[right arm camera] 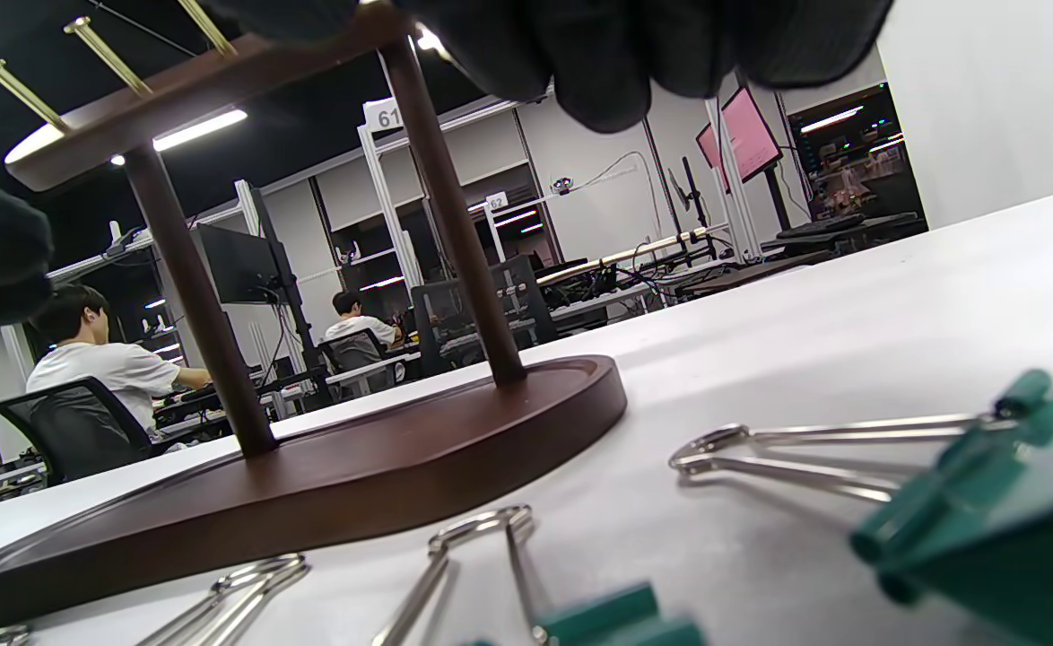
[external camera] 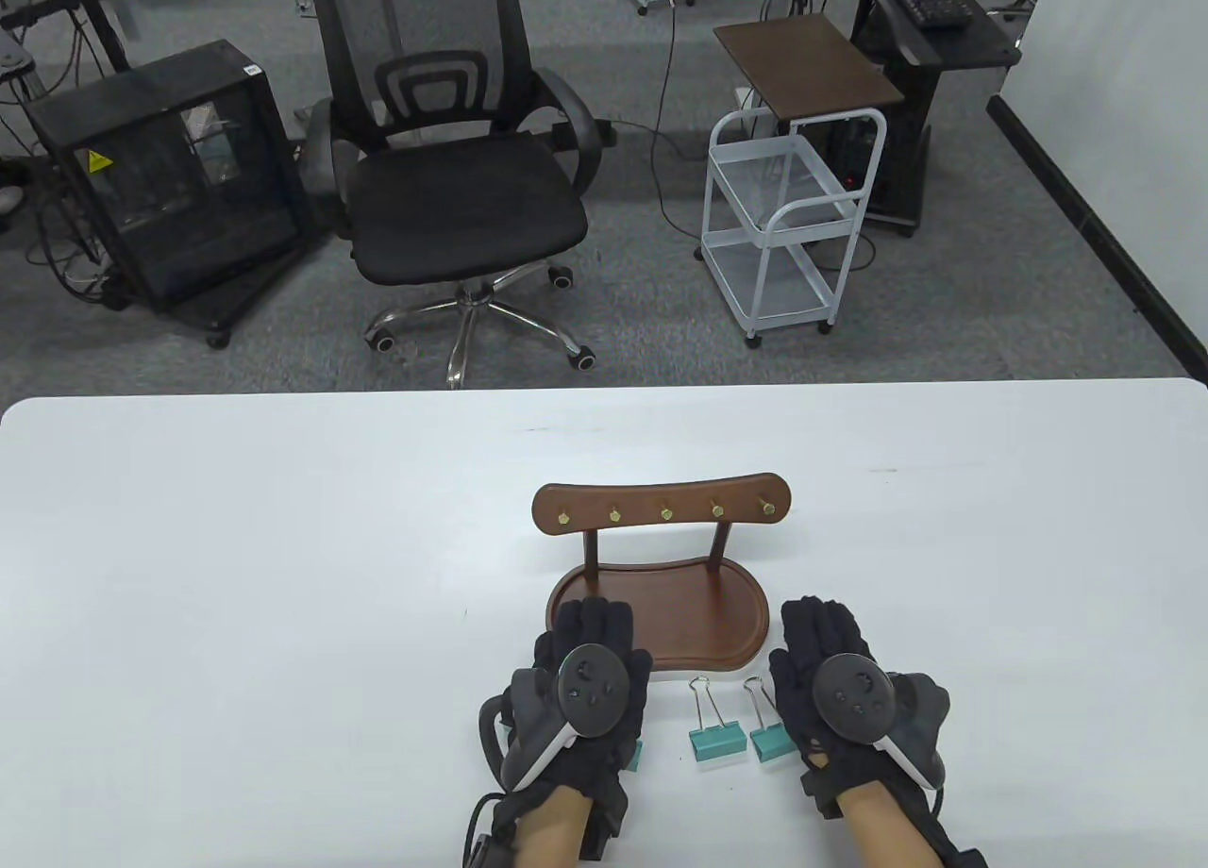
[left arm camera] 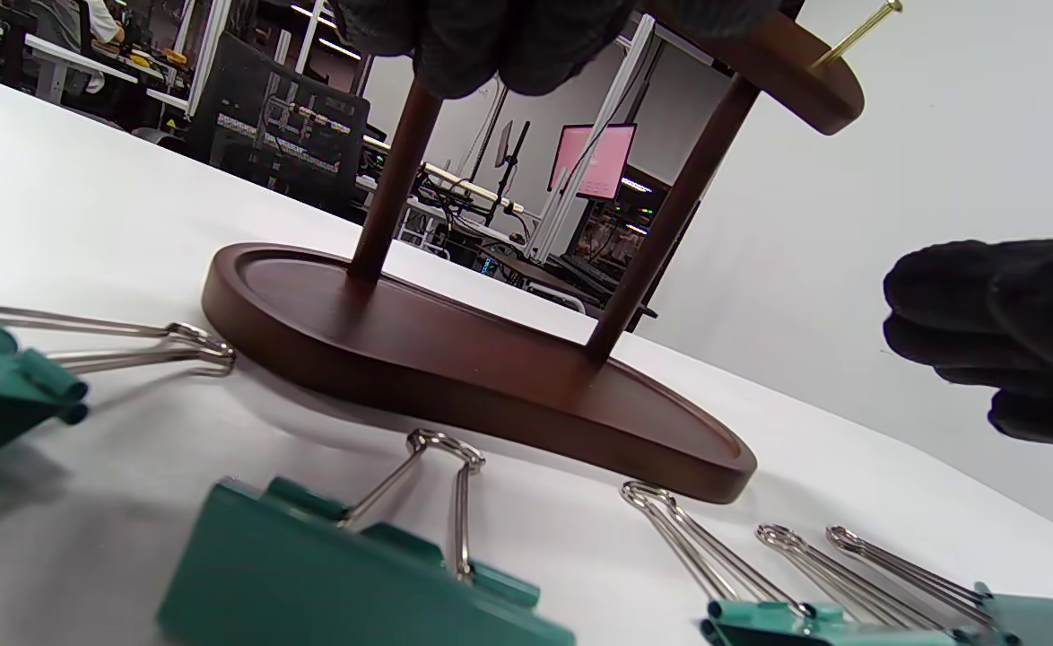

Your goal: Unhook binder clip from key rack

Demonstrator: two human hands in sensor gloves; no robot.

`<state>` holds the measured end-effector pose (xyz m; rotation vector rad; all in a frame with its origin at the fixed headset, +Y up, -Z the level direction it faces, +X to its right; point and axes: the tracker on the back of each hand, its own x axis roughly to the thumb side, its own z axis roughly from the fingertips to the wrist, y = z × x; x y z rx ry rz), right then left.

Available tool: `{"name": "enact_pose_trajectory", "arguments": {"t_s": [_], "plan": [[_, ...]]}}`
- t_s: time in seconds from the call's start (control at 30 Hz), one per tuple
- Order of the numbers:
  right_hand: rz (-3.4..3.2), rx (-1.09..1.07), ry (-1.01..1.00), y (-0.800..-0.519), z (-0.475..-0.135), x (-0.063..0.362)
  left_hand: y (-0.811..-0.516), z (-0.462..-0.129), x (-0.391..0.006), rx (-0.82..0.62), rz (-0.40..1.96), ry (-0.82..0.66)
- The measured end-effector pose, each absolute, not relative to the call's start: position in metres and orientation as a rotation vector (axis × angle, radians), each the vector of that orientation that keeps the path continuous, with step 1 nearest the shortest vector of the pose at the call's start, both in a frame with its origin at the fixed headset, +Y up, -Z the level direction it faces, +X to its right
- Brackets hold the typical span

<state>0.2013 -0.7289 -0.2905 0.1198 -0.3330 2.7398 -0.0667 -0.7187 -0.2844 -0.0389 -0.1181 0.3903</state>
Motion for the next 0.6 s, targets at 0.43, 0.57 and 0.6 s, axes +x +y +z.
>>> {"name": "enact_pose_trajectory", "arguments": {"t_s": [0.43, 0.57, 0.6], "plan": [[2.698, 0.079, -0.331, -0.7276, -0.2909, 0.2059, -0.7193, -0.2859, -0.0699, -0.043, 0.401, -0.11], [2.697, 0.072, -0.302, -0.7281, -0.2908, 0.2066, -0.7184, -0.2856, -0.0703, -0.039, 0.407, -0.112], [2.697, 0.07, -0.297, -0.728, -0.2906, 0.2067, -0.7183, -0.2857, -0.0703, -0.038, 0.409, -0.112]]}}
